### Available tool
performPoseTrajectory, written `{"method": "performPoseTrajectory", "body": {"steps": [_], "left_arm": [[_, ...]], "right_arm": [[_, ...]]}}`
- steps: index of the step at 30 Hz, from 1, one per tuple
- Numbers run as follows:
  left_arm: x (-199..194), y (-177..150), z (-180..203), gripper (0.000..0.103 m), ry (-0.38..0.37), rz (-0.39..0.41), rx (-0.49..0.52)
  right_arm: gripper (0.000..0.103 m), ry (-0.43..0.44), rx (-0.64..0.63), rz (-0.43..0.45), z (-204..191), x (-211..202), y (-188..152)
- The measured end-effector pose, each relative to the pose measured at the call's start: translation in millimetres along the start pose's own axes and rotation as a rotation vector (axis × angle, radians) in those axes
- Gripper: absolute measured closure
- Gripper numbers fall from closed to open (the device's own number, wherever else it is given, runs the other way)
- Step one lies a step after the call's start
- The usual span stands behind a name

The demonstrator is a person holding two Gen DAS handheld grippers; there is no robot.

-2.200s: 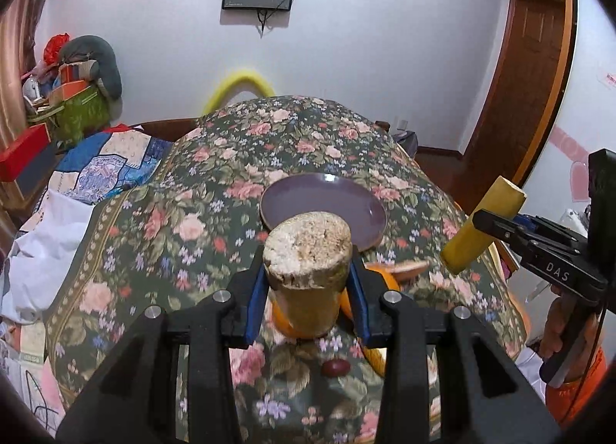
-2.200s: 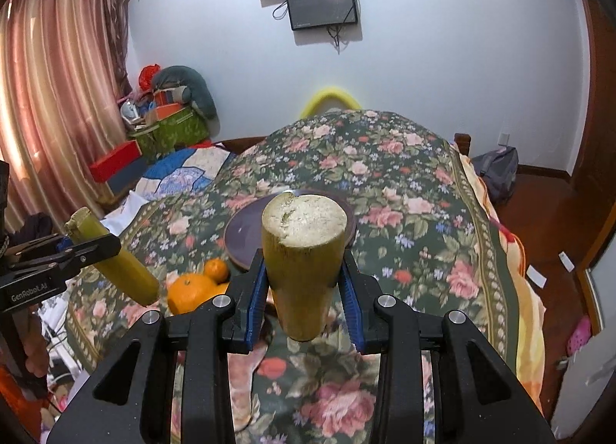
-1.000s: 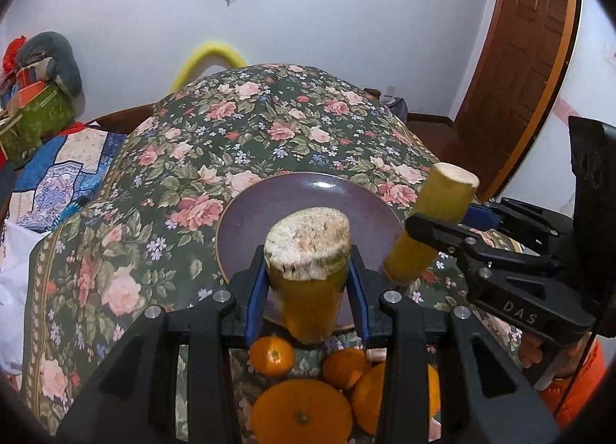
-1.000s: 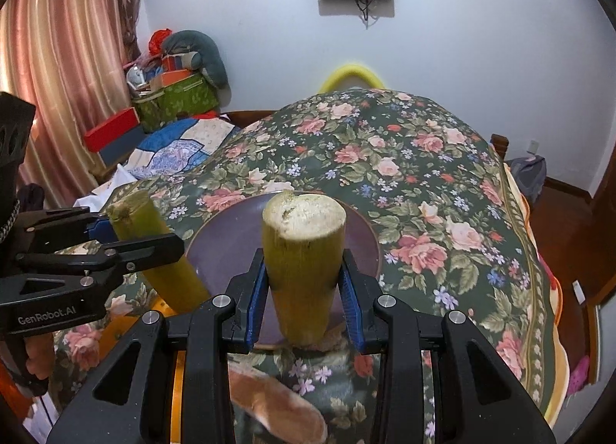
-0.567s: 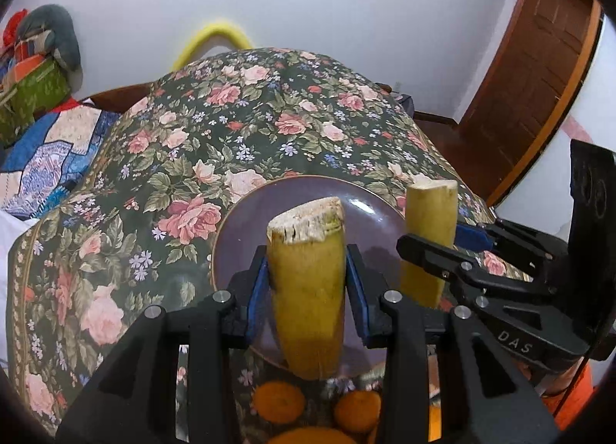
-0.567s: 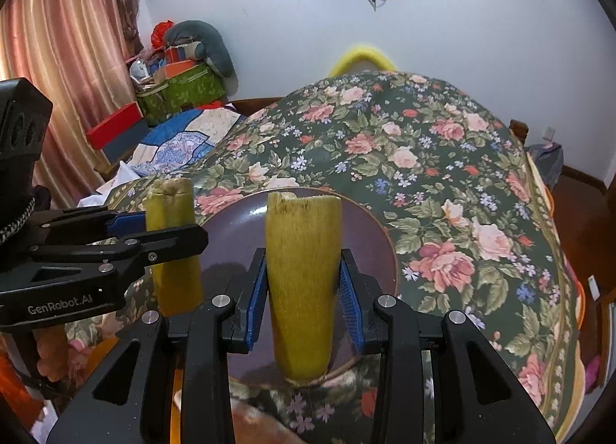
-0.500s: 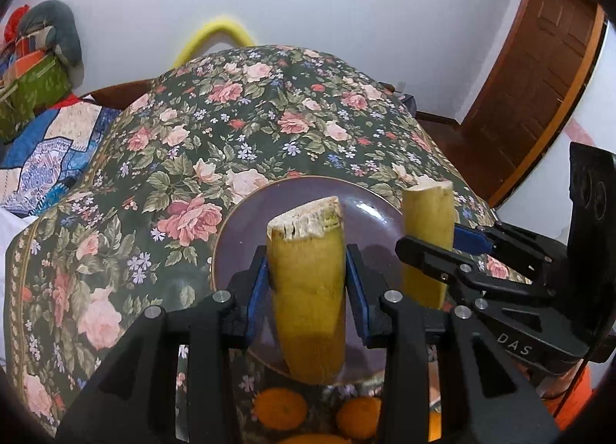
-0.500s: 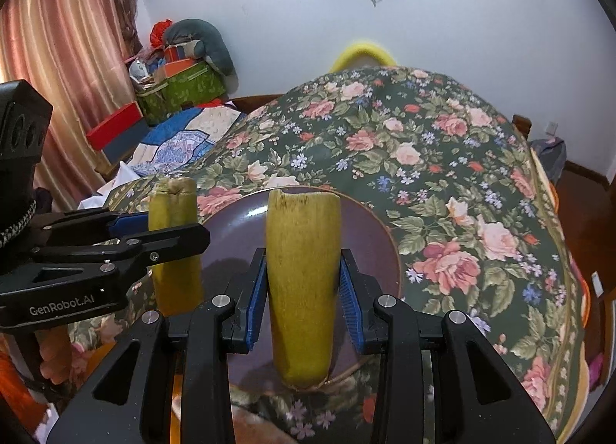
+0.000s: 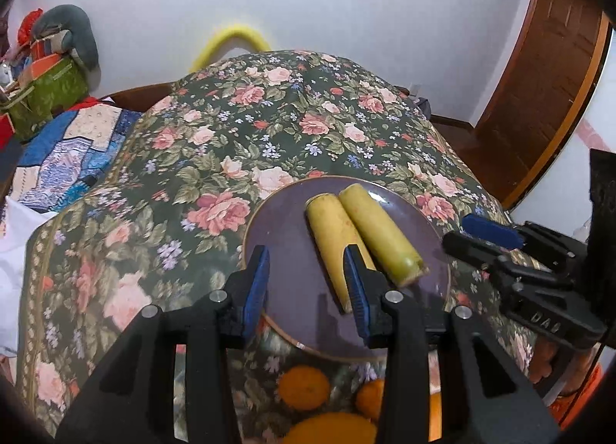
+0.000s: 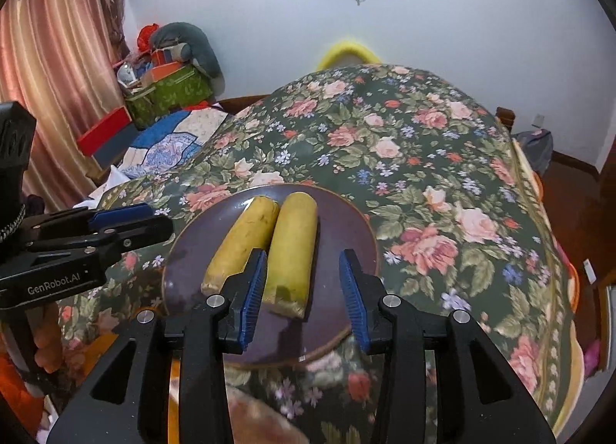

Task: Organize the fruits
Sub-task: 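Open both tools and withdraw from the plate, then grasp the peeled pomelo segment with the right tool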

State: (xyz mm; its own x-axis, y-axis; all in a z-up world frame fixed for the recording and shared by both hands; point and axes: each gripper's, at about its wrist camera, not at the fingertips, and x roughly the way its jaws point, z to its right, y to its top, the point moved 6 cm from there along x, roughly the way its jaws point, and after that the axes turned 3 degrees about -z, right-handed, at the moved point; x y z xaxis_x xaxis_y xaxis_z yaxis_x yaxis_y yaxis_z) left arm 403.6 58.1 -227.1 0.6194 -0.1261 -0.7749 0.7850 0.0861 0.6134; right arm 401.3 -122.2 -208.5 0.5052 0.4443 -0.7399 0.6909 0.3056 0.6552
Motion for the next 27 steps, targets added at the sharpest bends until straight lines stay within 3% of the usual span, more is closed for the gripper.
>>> {"method": "performPoseTrajectory", "body": {"steps": [5,14,17,27], "left_arm": [[-28.9,-10.6,2.0,0.062,0.005,0.025,0.007],[-95.6,-36.0,8.3,0.045,0.025,0.101,0.012],[-111.0,-47.2,10.5,0.039,0.030,0.113,0.015],[-141.6,-92.0,20.6,0.032,0.029,0.098,0.041]], "right_arm": [[0.059,-0.026,0.004,0.039,-5.9,-28.0,-5.3],[0.049,-0.069,-0.025,0.095,-30.5,-83.0,-25.2],[0.048,-0.067,-0.027,0.098,-38.3,-94.6,-33.8],[0.046,-0.048,-0.048,0.046,-69.9,-104.3,-75.3]]}}
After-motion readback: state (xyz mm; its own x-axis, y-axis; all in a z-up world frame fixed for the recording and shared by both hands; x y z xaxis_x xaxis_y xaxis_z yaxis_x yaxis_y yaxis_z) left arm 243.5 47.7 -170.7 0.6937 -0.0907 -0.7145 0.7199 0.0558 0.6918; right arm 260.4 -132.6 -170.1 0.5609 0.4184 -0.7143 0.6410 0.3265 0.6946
